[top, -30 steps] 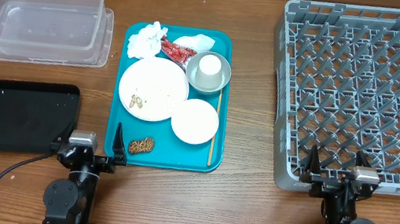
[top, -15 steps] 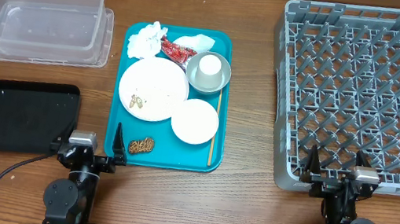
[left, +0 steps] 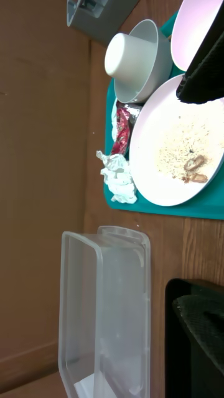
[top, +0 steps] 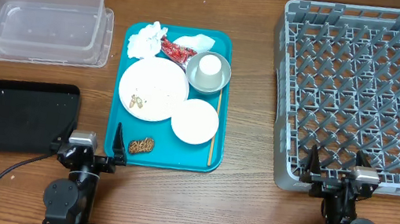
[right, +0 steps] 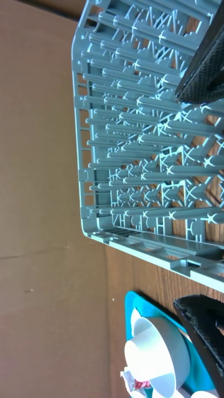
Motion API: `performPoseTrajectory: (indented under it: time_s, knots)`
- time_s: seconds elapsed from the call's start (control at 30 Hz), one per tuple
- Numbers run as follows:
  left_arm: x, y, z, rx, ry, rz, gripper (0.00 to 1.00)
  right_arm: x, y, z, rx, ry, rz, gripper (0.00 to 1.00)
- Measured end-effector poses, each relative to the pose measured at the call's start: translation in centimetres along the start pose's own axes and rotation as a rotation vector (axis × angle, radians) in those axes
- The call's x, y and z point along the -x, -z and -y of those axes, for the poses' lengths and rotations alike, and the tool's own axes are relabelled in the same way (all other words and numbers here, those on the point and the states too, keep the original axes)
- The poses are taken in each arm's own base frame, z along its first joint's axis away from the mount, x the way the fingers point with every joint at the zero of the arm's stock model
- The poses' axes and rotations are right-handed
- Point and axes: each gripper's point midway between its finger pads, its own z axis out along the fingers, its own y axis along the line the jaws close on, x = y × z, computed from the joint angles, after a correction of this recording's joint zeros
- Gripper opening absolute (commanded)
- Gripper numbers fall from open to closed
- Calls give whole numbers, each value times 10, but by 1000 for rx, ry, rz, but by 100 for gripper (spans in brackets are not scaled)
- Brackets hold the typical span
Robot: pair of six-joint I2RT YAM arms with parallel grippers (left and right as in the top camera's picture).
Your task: Sort waste into correct bins and load items into the dishwasher
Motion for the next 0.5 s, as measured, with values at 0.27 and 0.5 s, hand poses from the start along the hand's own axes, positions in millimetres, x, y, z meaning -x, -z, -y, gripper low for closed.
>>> performPoseTrajectory:
  time_s: [0.27,0.5]
  knots:
    - [4,0,0,-2,1,18,100,0,0,0,0,-1,0,100]
    - [20,4,34,-202,150,63,100,0,0,0,0,0,0,100]
